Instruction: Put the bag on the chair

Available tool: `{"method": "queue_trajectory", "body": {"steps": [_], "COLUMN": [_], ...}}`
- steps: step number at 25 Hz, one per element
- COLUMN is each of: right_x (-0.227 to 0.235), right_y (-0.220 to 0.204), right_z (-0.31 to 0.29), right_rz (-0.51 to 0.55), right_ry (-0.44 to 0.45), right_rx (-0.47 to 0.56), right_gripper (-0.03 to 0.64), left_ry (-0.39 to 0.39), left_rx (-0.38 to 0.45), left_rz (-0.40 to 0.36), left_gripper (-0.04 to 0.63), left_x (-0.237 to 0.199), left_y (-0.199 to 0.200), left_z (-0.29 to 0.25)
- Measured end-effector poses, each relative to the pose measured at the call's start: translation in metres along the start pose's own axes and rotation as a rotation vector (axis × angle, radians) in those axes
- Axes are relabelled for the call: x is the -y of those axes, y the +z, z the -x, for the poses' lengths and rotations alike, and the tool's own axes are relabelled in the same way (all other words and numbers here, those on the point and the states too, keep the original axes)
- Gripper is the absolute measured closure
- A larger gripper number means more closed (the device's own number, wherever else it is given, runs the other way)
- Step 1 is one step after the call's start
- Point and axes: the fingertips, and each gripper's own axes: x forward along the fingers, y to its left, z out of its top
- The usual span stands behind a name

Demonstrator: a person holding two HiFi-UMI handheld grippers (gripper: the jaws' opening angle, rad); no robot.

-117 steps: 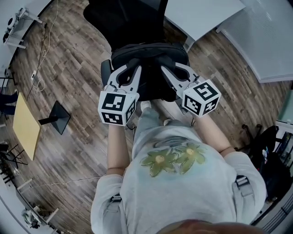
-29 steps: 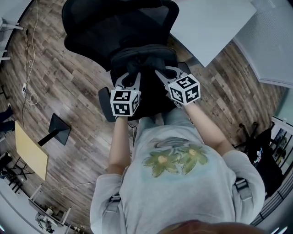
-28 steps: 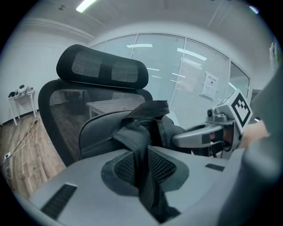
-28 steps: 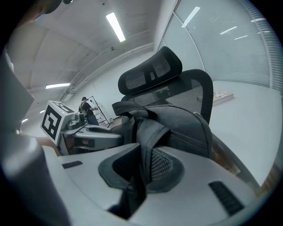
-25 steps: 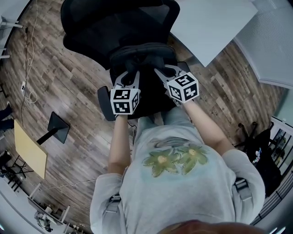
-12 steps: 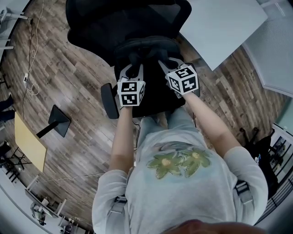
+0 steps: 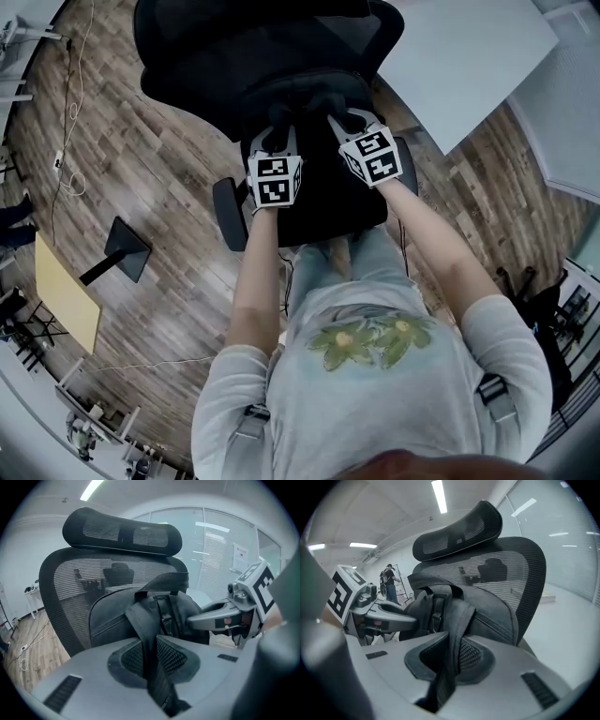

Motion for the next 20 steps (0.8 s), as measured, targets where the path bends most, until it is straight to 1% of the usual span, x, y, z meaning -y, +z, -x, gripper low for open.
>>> {"method": "queue_trajectory", "body": {"steps": [2, 5, 9, 12, 16, 18, 20], "right_x": [0.007, 0.014, 0.021, 0.023, 0.024, 0.023, 0.020], "right_y": [-0.001, -0.001, -0.003, -0.004, -0.006, -0.005, -0.004], "right_z": [-0.008, -0.018, -0.029, -0.035, -0.039, -0.037, -0.034], "right_rz": [0.054, 0.106, 0.131, 0.147, 0.129, 0.091, 0.046], "right_ry": [-0.014, -0.020, -0.027, -0.033, -0.038, -0.027, -0.002], "right_rx": [-0.011, -0.028, -0.034, -0.033, -0.050, -0.054, -0.059], "right_gripper": [0.566, 0.563, 0.560, 0.560, 0.558, 0.555, 0.546], "left_ry": [0.005, 0.015, 0.022, 0.020, 0.017, 0.021, 0.031], "left_rx": [-0.007, -0.011, 0.000, -0.012, -0.050, -0.061, -0.070], "left_rz": [-0.005, -0.002, 0.020, 0.040, 0.058, 0.062, 0.068], "left_gripper": [0.528, 0.528, 0.528, 0.528, 0.526, 0.526, 0.507], "left_x": [-0.003, -0.007, -0.014, -0.019, -0.020, -0.019, -0.020], "left_y": [0.001, 0.000, -0.003, -0.005, -0.007, -0.007, -0.006], "left_z": [-0.008, -0.017, -0.029, -0.037, -0.040, -0.038, -0.036]}}
